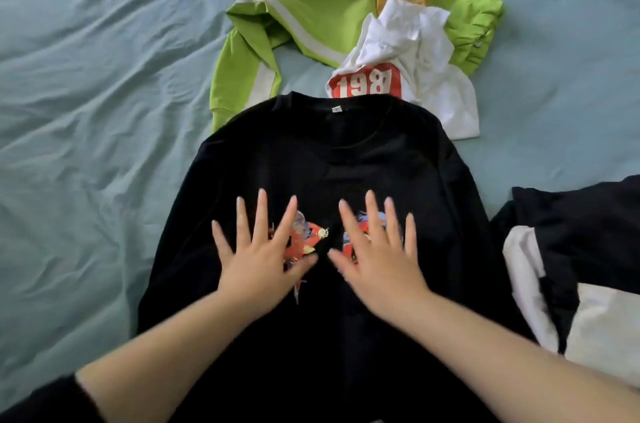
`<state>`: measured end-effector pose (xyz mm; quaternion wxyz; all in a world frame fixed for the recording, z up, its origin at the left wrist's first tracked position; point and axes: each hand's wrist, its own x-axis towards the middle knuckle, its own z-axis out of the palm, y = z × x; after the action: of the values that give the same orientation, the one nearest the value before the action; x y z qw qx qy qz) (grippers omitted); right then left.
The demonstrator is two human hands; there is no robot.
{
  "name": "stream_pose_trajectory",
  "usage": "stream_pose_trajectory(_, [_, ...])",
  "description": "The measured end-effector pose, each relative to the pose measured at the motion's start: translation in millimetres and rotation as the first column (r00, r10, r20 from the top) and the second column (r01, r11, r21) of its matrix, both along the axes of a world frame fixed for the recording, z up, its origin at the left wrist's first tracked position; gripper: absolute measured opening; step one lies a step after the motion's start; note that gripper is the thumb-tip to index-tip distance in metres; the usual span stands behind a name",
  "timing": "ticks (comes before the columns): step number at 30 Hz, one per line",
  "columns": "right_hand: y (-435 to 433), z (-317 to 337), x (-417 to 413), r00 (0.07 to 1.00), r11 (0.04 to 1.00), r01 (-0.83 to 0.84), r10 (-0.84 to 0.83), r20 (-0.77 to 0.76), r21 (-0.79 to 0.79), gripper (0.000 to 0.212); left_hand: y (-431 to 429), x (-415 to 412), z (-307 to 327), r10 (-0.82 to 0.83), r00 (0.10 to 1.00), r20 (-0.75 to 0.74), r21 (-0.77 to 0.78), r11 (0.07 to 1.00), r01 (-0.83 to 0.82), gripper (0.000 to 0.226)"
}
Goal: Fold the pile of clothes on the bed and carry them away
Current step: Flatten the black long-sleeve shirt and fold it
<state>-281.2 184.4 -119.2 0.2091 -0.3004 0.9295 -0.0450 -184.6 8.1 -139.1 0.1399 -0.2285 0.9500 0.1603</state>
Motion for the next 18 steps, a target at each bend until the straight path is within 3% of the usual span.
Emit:
stream_pose_trajectory(4, [2.3,-41.6,-3.6,0.975,0.975,0.010,-0.058,0.212,0.221,0.082,-30.8,-6.8,-35.9,0.071,0.972,0.226,0.005,0.997,-0.074,0.119])
stream_pose_trajectory(11, [2.5,-62.9,-9.8,0.982,0.974,-0.012,-0.032,0.189,0.228,0.082,-33.2,-14.7,-45.1,0.015,0.971,0.238,-0.019,1.000,-0.011,0.125])
stream_pose_trajectory(13, [3.9,-47.2,-5.7,0.983,0.978,0.010,-0.048,0.180,0.207,0.081,-30.7,-7.1,-27.7,0.001,0.974,0.227,0.012,1.000,-0.004,0.117])
stream_pose_trajectory(15, [6.2,-26.5,11.8,0.984,0.986,0.017,-0.046,0.173,0.164,0.074,-24.6,17.3,-6.0,0.015,0.991,0.132,0.069,0.997,-0.025,0.092])
stream_pose_trajectory(18, [10.9,5.9,67.1,0.987,0.999,-0.003,-0.003,0.160,0.034,0.065,-21.2,78.2,20.4,0.252,0.968,0.000,0.097,0.963,-0.250,0.069])
